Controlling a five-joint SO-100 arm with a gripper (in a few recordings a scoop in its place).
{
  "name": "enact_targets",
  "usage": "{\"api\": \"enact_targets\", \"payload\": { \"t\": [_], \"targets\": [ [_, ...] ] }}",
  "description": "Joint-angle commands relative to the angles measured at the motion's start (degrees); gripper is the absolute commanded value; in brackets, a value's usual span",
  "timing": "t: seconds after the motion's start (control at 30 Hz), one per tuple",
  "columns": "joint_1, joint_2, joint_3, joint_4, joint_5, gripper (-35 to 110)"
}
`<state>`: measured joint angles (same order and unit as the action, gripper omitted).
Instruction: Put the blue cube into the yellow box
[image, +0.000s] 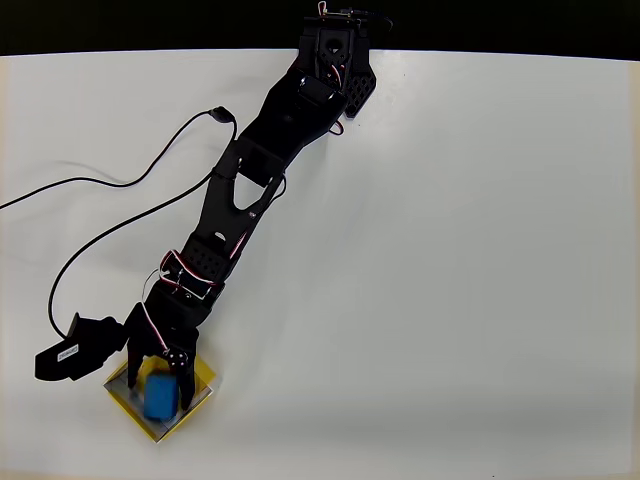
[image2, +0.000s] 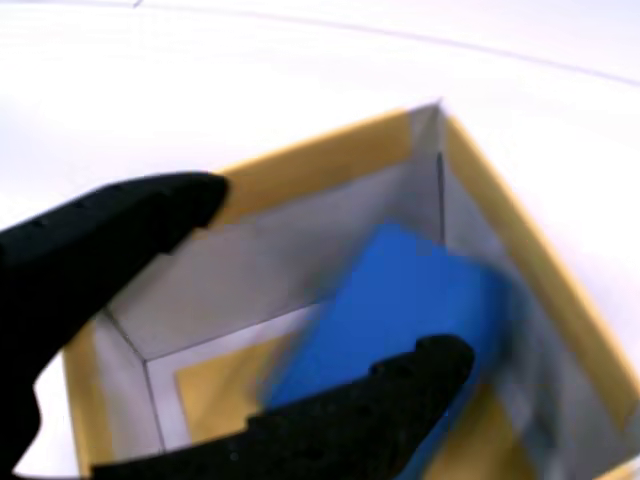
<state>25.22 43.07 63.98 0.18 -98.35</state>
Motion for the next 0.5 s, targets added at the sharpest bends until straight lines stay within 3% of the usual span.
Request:
{"api": "enact_targets", "payload": {
  "t": [0.0,0.23,0.47],
  "targets": [
    [0.1,19.2,2.9,0.4,1.1,40],
    [-4.8,47.1,20.1,11.8,5.4,23],
    [-12.0,72.9,49.0,12.9,4.0,14]
  ]
}}
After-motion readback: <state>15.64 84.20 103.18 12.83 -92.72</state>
